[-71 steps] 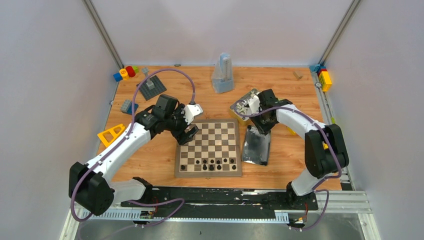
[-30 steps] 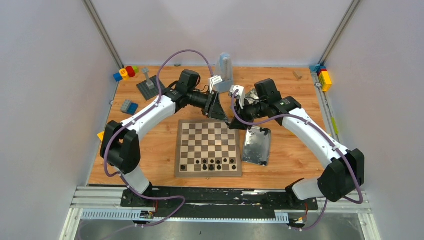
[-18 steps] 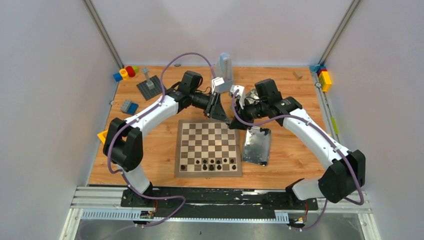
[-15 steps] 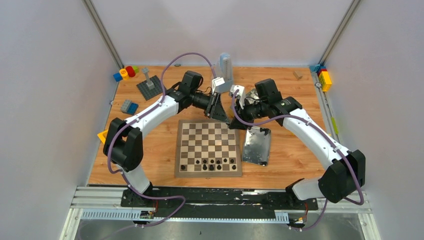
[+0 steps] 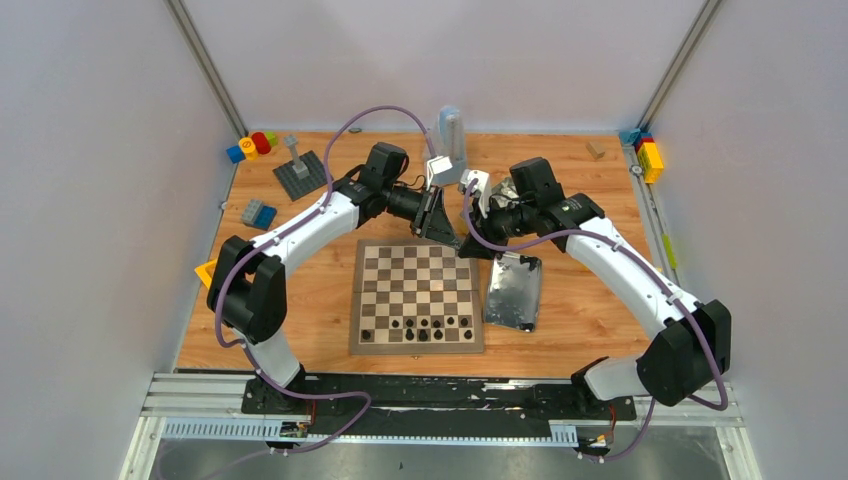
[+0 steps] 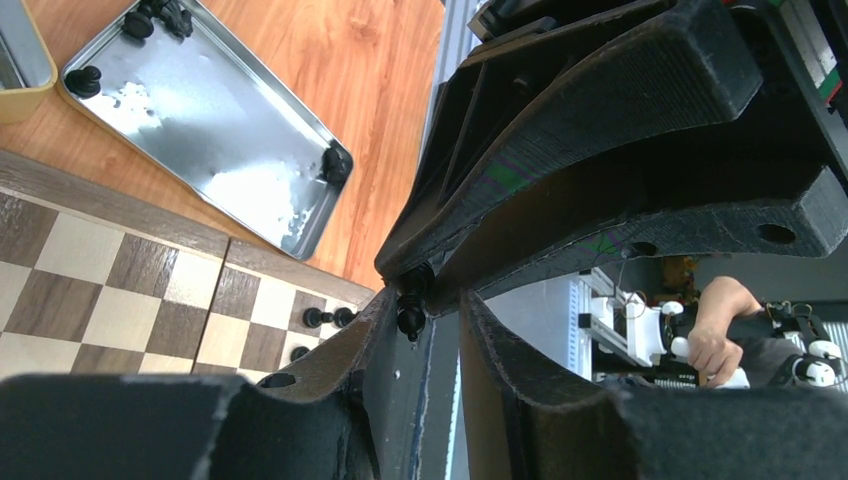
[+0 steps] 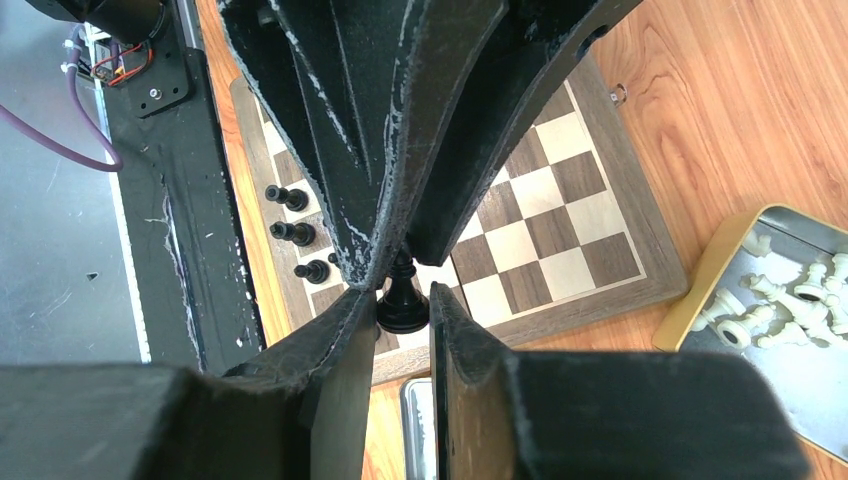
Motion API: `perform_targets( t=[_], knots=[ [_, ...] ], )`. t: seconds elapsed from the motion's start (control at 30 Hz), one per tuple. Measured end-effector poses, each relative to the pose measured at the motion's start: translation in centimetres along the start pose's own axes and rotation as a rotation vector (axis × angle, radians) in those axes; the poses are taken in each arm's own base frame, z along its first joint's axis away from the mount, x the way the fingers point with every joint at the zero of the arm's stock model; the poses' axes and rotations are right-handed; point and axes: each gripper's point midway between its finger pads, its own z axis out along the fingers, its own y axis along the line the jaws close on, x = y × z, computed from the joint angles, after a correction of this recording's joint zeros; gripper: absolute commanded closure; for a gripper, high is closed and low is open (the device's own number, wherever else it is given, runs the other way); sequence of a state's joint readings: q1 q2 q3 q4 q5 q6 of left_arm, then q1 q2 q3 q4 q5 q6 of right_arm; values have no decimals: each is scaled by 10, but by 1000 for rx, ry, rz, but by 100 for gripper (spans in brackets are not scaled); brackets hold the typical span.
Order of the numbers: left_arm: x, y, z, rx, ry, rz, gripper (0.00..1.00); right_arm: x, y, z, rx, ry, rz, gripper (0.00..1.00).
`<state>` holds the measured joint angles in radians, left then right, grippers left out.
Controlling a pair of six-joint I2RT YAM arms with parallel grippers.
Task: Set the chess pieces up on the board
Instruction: Place the chess piece on the chessboard.
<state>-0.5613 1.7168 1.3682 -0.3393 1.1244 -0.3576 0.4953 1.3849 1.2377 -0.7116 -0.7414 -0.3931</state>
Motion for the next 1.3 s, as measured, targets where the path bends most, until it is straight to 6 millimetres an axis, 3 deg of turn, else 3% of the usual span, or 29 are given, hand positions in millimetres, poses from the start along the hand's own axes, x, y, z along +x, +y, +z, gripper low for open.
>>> perform_targets(
  t=[0.33, 0.53, 0.63, 0.7, 0.77, 0.87, 1.1, 1.3],
  knots=[
    [1, 0, 0, 0, 2, 6, 74, -4, 0, -3, 17, -11, -15, 98],
    [2, 1, 0, -2, 5, 13, 85, -4, 0, -4, 19, -12, -17, 97],
    [2, 1, 0, -2, 6, 14, 93, -4, 0, -4, 20, -11, -17, 86],
    [2, 1, 0, -2, 7, 15, 99, -4, 0, -4, 22, -11, -17, 70],
    [2, 2, 0, -5, 7, 19, 100, -4, -1, -4, 25, -9, -18, 57],
    [5, 4, -1, -13, 13, 22, 100, -2, -5, -5, 48, -6, -25, 46],
    [17, 9, -11, -111, 42, 102, 100, 12, -5, -19, 132, 6, -67, 39],
    [29, 4, -40, -269, 80, 309, 96, 24, -1, -34, 192, 0, -83, 39]
  ],
)
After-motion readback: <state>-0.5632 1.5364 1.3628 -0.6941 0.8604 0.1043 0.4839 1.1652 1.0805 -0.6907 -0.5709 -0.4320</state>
